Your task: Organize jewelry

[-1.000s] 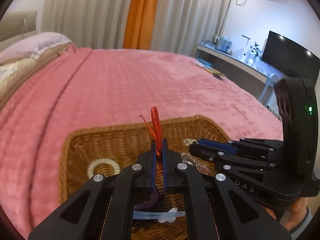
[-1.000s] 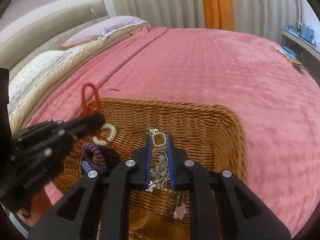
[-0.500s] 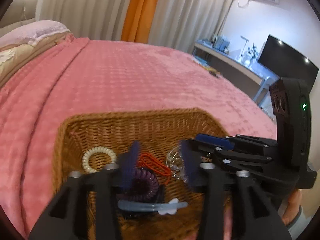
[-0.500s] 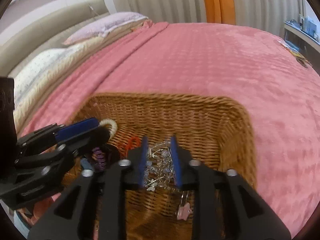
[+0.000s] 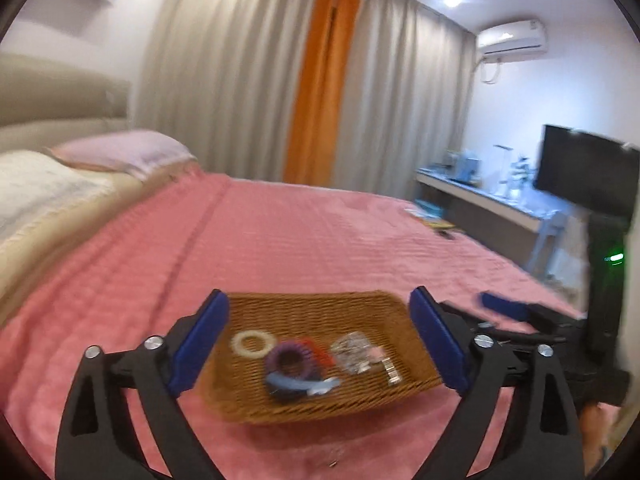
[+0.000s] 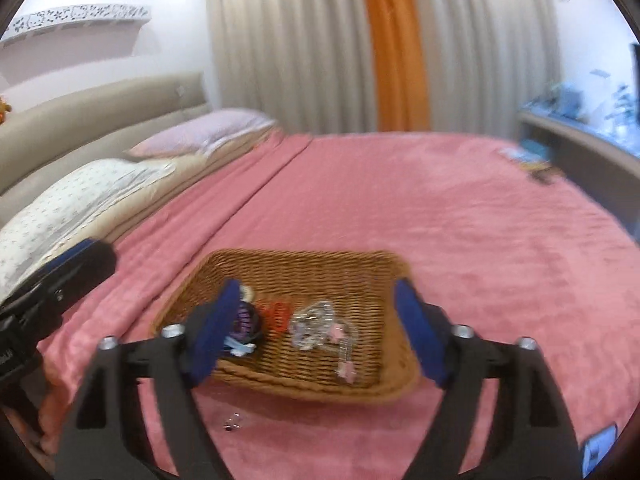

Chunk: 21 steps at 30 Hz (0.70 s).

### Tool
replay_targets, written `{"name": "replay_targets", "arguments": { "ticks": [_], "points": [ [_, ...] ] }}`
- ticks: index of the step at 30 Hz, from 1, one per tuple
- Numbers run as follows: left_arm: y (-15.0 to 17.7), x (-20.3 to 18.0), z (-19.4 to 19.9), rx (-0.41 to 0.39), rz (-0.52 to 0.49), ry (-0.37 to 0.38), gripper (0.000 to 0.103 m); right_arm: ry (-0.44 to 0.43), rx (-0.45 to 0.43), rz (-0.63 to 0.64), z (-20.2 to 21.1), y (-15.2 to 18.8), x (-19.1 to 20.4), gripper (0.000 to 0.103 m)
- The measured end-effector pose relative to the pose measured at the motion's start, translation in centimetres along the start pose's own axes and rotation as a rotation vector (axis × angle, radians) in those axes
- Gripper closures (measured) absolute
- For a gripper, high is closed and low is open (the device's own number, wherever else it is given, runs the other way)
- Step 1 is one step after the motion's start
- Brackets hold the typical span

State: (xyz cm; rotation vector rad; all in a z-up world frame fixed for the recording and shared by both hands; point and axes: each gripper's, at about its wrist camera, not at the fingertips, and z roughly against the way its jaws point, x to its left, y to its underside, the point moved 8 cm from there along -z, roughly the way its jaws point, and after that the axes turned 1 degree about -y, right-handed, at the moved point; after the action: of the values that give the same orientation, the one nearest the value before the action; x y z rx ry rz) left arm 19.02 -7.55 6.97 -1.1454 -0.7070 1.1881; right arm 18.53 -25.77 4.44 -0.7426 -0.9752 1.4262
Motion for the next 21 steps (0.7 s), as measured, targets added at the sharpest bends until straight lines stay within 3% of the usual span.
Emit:
{"name": "replay_targets", "arguments": {
  "ticks": [5,7,10,12,16,21],
  "points": [
    [3.3,0.9,1.2,-0.027,-0.031,-0.122,0.011,0.076,-0.076,0.020,1.5,2.2,-0.6,0.025],
    [3.9,1.4,1.2,-0.051,-0.038,-0.156,0.011,0.117,-0.103,0.035,1.6,2.8,-1.0,0.017],
    [4.0,2.2,1.5,-0.112,-0.045,-0.207,0.011,0.109,-0.122,0.029,1.1,3.5,-1.2,0.016],
    [4.3,2.4,1.5,-0.129,-0.054,-0.223,0.011,0.104,-0.113,0.025,0.4,4.1,-1.3,0.016],
    [5.3,3.2,-0.1,-0.070,-0.034,-0.236,0.011,0.149,-0.084,0.060,-0.8,5.4,-1.3,0.016],
    [5.3,3.6,0.9,-0.098,-0.025,-0.270,0.011,0.147,-0.131,0.073,0.3,5.5,-0.9,0.010]
  ]
}}
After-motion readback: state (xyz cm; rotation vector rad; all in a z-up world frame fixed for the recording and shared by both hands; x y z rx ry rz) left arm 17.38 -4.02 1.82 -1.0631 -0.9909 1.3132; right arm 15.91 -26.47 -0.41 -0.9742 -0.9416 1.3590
